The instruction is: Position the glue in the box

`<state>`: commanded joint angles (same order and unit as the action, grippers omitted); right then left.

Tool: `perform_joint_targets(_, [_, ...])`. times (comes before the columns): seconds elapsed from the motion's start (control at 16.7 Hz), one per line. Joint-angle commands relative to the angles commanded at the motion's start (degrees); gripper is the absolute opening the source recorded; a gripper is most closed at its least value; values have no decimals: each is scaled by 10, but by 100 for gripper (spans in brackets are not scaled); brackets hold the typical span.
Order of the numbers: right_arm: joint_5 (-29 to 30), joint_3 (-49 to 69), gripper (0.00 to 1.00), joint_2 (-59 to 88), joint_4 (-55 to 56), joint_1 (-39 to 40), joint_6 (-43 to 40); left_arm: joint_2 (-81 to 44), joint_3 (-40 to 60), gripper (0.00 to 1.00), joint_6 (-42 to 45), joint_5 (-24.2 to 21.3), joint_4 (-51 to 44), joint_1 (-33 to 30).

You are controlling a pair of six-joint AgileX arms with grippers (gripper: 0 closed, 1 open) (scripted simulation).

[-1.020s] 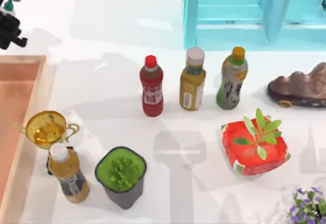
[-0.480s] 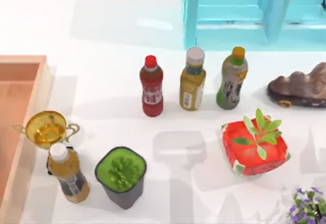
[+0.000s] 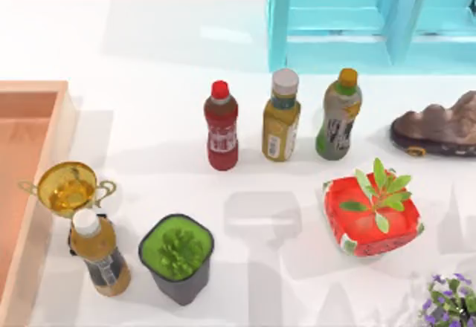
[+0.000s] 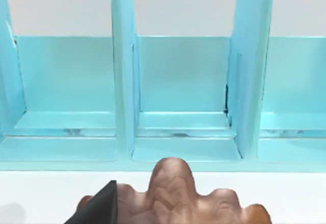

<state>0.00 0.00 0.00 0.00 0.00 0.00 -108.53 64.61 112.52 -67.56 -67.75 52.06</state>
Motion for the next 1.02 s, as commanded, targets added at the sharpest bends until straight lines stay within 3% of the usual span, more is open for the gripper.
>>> perform_joint_targets(0.54, [0,0,100,0,0,0,0,3,-22,0,-33,-1,34,-28])
perform_joint_targets(1.02, [0,0,100,0,0,0,0,13,-87,0,-219,-17,293,-63])
